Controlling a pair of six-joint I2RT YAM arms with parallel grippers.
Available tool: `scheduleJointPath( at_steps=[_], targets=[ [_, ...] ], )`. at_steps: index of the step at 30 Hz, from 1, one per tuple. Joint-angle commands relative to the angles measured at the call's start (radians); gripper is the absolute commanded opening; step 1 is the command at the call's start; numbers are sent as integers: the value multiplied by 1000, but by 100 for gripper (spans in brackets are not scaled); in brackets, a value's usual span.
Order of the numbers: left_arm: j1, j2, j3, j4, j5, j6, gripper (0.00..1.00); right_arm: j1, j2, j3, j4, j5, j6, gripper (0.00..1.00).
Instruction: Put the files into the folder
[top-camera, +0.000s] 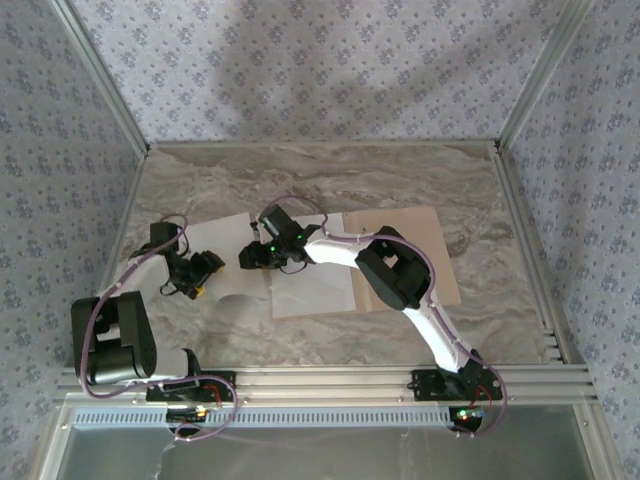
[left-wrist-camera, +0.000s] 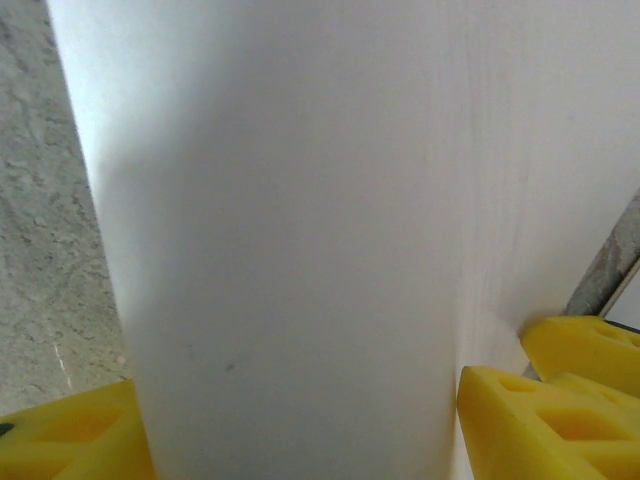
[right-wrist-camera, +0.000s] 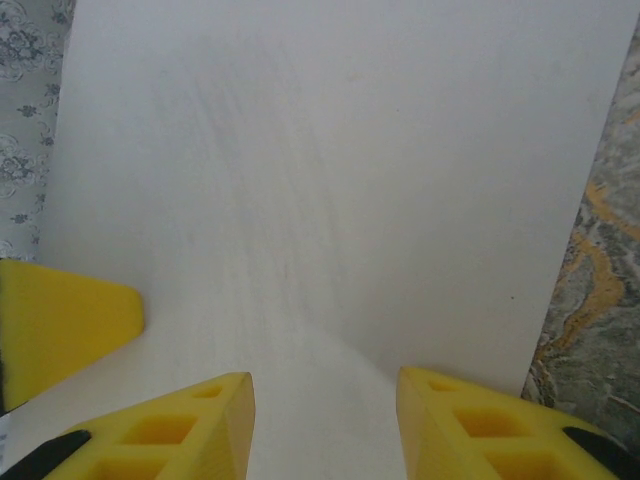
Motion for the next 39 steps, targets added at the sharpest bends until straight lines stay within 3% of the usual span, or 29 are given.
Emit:
scheduleJointPath(
  at_steps=[1,15,23,34,39],
  targets=[
    [-6,-18,18,-38,20,-10,67,27,51,-29,-19,-43,19,44],
    [-4,4,3,-22,32,-14,51,17,33,-34,-3,-61,20,44],
    [-5,0,-3,-12,57,-27,43,-25,-51,43,-43,-84,10,47],
    [-5,-11,11,-22,107,-22,35,-107,-309,-25,-123,-170,80,49],
    [-5,-36,17,-35,153,-32,33,-172,-476,-213,26,-240,239,50]
  ],
)
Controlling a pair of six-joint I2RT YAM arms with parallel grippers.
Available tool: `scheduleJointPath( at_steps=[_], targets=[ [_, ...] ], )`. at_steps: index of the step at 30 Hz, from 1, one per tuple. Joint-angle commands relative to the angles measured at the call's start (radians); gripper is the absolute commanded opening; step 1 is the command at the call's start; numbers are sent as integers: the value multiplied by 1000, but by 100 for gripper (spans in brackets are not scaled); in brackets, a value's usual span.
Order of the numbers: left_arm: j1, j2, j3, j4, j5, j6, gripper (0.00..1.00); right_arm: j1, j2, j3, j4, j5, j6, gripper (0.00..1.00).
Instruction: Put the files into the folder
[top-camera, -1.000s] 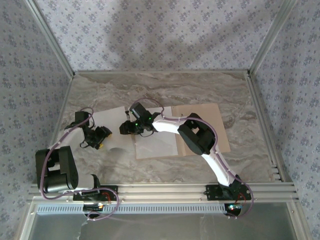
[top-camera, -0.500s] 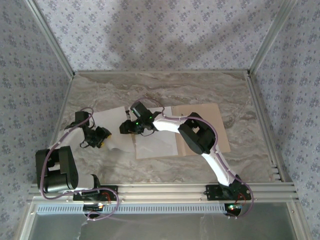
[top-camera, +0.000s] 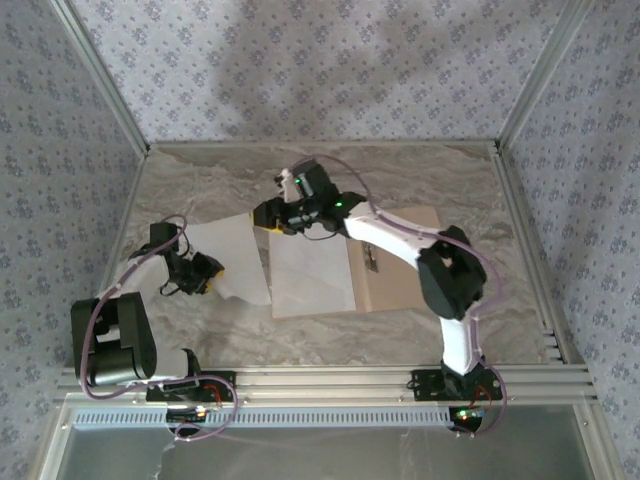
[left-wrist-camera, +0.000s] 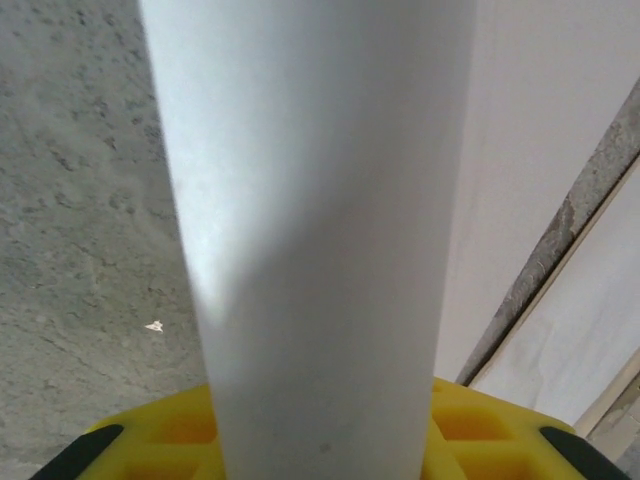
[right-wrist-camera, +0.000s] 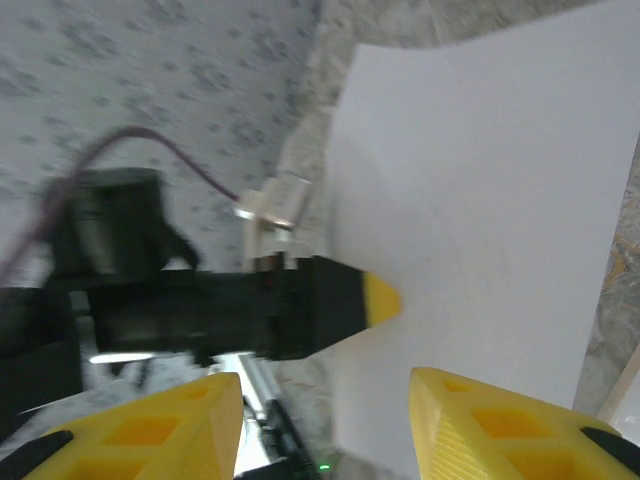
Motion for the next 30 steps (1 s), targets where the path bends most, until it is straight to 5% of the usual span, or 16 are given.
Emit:
scheduleJointPath(
  at_steps=[1,9,17,26,30],
  targets=[
    [-4,-38,18,-26,59,-6,32,-35,-96,-135,109,-76,149,50],
    [-5,-94,33,-35,162,-58,29,-123,-328,-455,381,-141,411,52],
    [-17,-196,80,-79,249,-121,28,-210,-446,-776,913,-144,811,56],
    [-150,-242,238,-134,258,-201,28,-234,-429,-1030,1467,-38,1190,67],
    [-222,-232,331,-124,240,-250,28,-230,-462,-1066,1471,-44,1215,70]
  ],
)
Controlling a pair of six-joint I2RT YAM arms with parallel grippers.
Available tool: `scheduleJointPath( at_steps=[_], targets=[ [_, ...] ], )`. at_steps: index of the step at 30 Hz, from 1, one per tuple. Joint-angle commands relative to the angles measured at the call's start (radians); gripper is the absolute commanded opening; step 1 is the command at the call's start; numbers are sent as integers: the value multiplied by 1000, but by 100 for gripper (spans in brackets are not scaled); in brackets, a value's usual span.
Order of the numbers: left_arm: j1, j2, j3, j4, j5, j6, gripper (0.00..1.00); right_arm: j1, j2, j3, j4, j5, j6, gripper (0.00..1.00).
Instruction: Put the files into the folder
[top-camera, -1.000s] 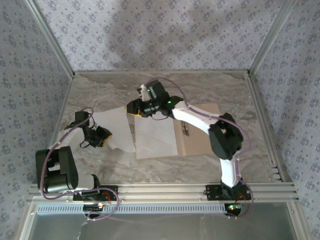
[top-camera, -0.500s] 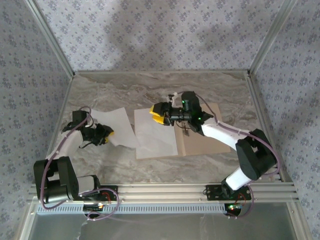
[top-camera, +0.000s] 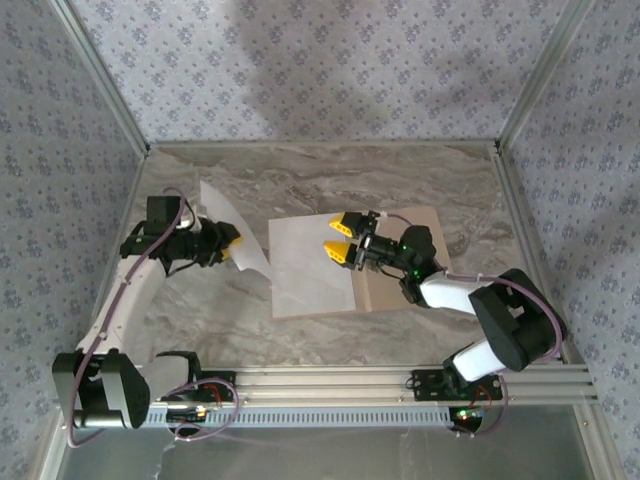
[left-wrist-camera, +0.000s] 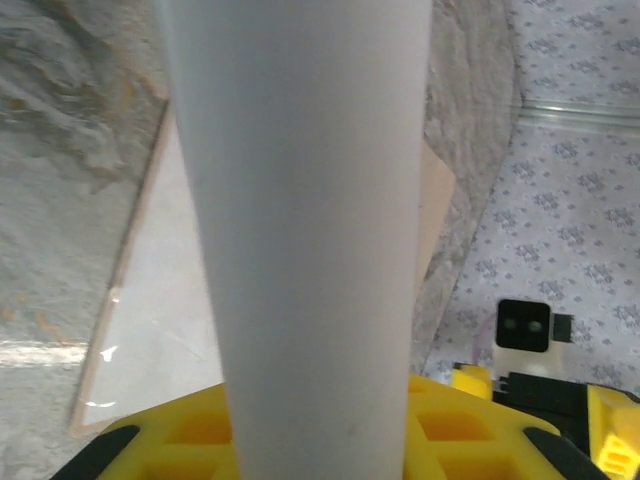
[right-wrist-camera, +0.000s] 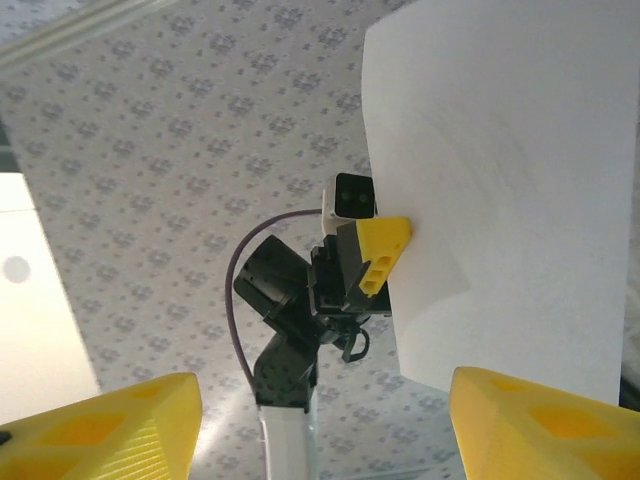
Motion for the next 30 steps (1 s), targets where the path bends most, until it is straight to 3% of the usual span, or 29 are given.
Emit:
scheduleJointPath(
  at_steps=[1,15,23,30],
  targets=[
    [-53,-1,103,-17,2,-57,28,-4,-37,-19,153,26,93,71],
    [-284,111,434,-8,-64,-140,27,-12,-167,-95,152,97,121,79],
    [-357,152,499,38,-110,-194,26,2,-179,-161,142,136,82,79],
    [-443,183,551,120,-207,-266,24,77,-169,-175,140,227,-16,82]
  ],
)
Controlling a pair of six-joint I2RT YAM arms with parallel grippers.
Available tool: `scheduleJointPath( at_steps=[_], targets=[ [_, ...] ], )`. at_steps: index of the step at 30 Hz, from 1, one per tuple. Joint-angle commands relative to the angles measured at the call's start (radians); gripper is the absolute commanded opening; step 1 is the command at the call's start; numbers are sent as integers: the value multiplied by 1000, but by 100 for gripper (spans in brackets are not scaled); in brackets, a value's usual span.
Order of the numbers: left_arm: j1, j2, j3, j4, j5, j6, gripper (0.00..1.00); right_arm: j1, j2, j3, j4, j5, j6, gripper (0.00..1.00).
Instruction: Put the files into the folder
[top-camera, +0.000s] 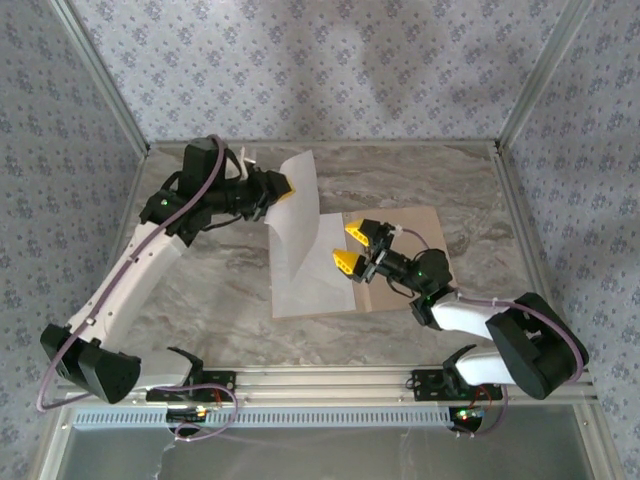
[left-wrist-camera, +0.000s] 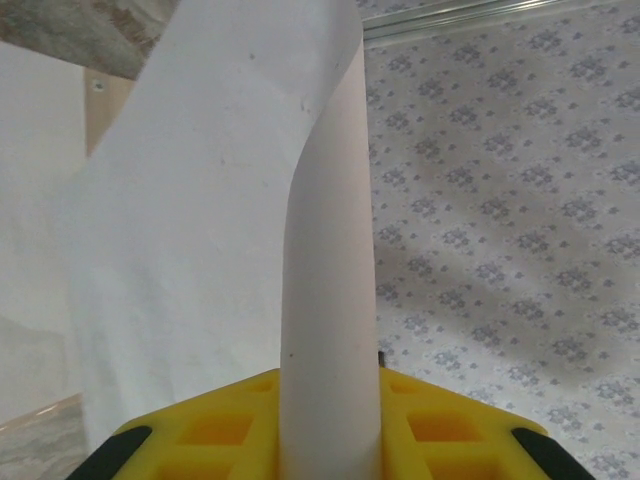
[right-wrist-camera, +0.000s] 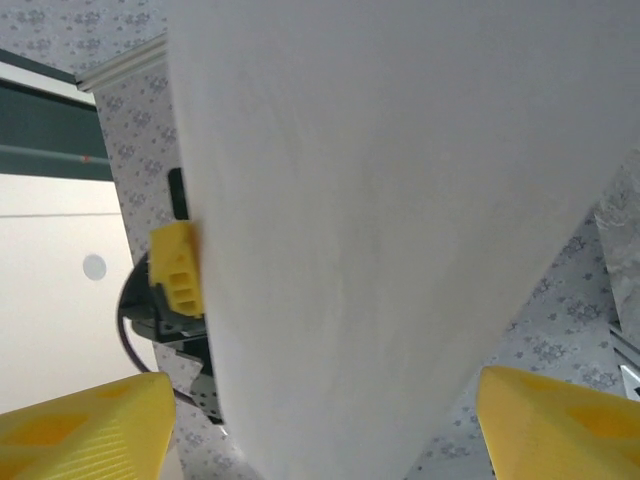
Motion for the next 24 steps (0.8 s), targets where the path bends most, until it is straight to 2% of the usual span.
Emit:
scheduleJointPath(
  at_steps=[1,5,11,24],
  targets=[
    [-36,21,61,72,-67,-61,24,33,0,-7,36,76,-68,82],
    [-73,47,102,83,-117,-72,23,53,-9,-10,37,130,-102,83],
    [-125,65,108,136,-170,-109,22,96,-68,-21,37,286,-188,85],
    [-176,87,165,164,-209,-134,23,92,-69,-45,34,327,-156,94]
  ],
)
